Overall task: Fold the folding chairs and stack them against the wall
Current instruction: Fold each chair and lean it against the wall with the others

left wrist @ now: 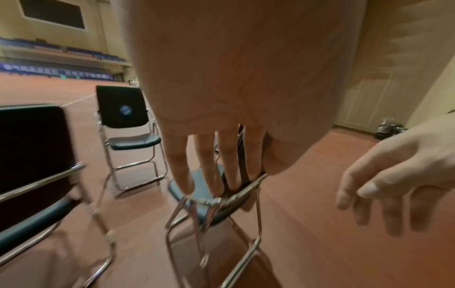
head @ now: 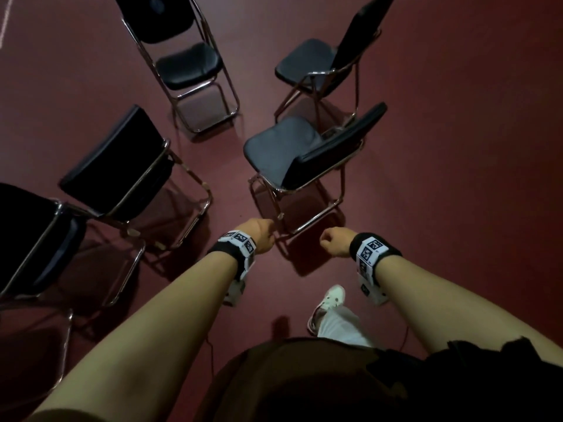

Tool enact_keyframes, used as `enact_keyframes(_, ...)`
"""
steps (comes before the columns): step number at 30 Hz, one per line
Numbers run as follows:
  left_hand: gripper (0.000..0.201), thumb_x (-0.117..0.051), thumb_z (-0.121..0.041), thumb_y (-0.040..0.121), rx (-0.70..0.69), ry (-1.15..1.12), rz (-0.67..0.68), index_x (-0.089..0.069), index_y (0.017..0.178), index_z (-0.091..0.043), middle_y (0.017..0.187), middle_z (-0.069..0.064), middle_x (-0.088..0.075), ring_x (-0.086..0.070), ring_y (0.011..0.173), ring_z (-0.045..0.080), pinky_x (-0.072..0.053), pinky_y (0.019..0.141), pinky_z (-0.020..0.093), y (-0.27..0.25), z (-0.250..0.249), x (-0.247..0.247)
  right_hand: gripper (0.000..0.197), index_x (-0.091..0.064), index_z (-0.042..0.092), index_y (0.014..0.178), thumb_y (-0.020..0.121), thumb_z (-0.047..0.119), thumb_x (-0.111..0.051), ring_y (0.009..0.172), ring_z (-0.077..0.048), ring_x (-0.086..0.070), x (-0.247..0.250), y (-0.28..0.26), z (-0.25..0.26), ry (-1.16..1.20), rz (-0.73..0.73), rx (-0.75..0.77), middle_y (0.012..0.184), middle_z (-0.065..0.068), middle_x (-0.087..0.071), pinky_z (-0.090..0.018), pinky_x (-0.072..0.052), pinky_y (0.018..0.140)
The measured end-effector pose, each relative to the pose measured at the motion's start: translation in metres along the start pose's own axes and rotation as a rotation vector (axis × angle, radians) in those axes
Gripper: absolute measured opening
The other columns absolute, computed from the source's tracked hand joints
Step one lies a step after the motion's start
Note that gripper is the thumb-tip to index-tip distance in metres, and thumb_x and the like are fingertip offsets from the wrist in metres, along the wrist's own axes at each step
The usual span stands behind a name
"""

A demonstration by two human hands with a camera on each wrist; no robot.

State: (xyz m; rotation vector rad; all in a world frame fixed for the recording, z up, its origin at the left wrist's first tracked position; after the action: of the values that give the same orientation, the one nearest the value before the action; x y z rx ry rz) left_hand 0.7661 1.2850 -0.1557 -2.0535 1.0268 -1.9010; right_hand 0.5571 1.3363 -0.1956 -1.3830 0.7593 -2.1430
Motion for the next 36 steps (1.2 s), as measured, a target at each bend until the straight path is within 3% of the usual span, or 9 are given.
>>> enact_keyframes(6,0.042,-0.055,-0.031,0.091,-0.029,-0.049,-0.102,-0.056,0.127,-0.009,0.123,0.019,-0.057,-0.06,0.112,0.04,-0.05,0.097,0.044,0.076,-0.038,0.064,0.033,-0.064,0.017,0.123,0.097,0.033,-0.049,0.117,-0.026,-0.06,0.077,0.052,-0.034,-0.018,-0.033,-0.005,0.128,-0.007,-0.065,-0.029,-0.046,0.096)
enact_keyframes(11,0.041,-0.054,-0.029,0.091,-0.108,-0.097,-0.118,-0.057,0.128,-0.01,0.125,0.017,-0.057,-0.059,0.113,0.038,-0.051,0.095,0.043,0.138,-0.071,0.103,0.031,-0.07,0.011,0.111,0.097,0.026,-0.046,0.108,-0.03,-0.063,0.146,0.08,-0.064,0.056,-0.134,-0.105,0.117,-0.011,-0.068,-0.028,-0.046,0.085)
enact_keyframes(15,0.052,-0.059,-0.035,0.089,-0.131,-0.046,-0.062,-0.052,0.135,-0.013,0.13,0.017,-0.054,-0.057,0.116,0.039,-0.05,0.097,0.046,0.181,-0.065,0.102,0.033,-0.07,0.008,0.108,0.095,0.023,-0.044,0.106,-0.032,-0.063,0.156,0.103,-0.059,0.083,-0.119,-0.179,0.117,-0.015,-0.068,-0.026,-0.043,0.081)
enact_keyframes(19,0.074,-0.067,-0.048,0.085,-0.238,0.028,0.034,-0.04,0.145,-0.014,0.136,0.017,-0.048,-0.053,0.121,0.038,-0.048,0.101,0.049,0.224,-0.056,0.104,0.037,-0.066,0.004,0.121,0.095,0.02,-0.044,0.114,-0.033,-0.06,0.166,0.13,-0.041,0.161,-0.123,-0.271,0.129,-0.018,-0.062,-0.029,-0.047,0.091)
enact_keyframes(22,0.083,-0.066,-0.057,0.084,-0.34,0.085,0.05,-0.034,0.148,-0.015,0.141,0.015,-0.046,-0.051,0.124,0.037,-0.049,0.1,0.049,0.248,-0.045,0.119,0.04,-0.062,0.004,0.127,0.095,0.023,-0.047,0.117,-0.034,-0.059,0.195,0.143,-0.016,0.211,-0.21,-0.385,0.133,-0.018,-0.059,-0.032,-0.05,0.095)
enact_keyframes(24,0.083,-0.066,-0.058,0.084,-0.402,0.095,0.072,-0.034,0.148,-0.015,0.139,0.016,-0.049,-0.053,0.122,0.037,-0.049,0.099,0.046,0.259,-0.031,0.121,0.039,-0.064,0.006,0.123,0.092,0.027,-0.052,0.113,-0.034,-0.061,0.203,0.15,0.002,0.212,-0.257,-0.442,0.129,-0.018,-0.061,-0.031,-0.051,0.088)
enact_keyframes(29,0.082,-0.069,-0.054,0.078,-0.41,-0.091,0.318,-0.04,0.143,-0.013,0.137,0.017,-0.056,-0.058,0.12,0.034,-0.049,0.099,0.041,0.263,0.016,0.1,0.037,-0.068,0.008,0.111,0.089,0.032,-0.052,0.098,-0.033,-0.066,0.186,0.165,0.055,0.169,-0.127,-0.453,0.116,-0.017,-0.067,-0.028,-0.047,0.069)
enact_keyframes(33,0.089,-0.061,-0.061,0.068,-0.37,-0.207,0.218,-0.04,0.141,-0.016,0.13,0.015,-0.059,-0.06,0.114,0.032,-0.051,0.097,0.044,0.295,0.045,0.147,0.036,-0.069,0.006,0.106,0.089,0.031,-0.048,0.099,-0.032,-0.064,0.236,0.205,0.091,0.178,-0.237,-0.409,0.111,-0.017,-0.065,-0.028,-0.048,0.074)
enact_keyframes(36,0.078,-0.068,-0.047,0.084,-0.342,-0.228,0.164,-0.034,0.146,-0.015,0.125,0.018,-0.062,-0.062,0.112,0.036,-0.051,0.095,0.043,0.31,0.077,0.147,0.05,-0.066,0.007,0.12,0.083,0.034,-0.046,0.113,-0.033,-0.058,0.233,0.227,0.113,0.192,-0.267,-0.389,0.127,-0.017,-0.056,-0.034,-0.049,0.098)
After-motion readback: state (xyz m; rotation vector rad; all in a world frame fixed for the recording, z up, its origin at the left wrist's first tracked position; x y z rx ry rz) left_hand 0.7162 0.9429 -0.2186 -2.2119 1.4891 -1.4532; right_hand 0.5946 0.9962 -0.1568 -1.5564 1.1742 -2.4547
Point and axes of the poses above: each hand's wrist, its own y-axis towards the middle knuckle, its own x-axis out of the back of the hand, z = x × y, the point moved 6 cm from there along y, towards the middle knuckle
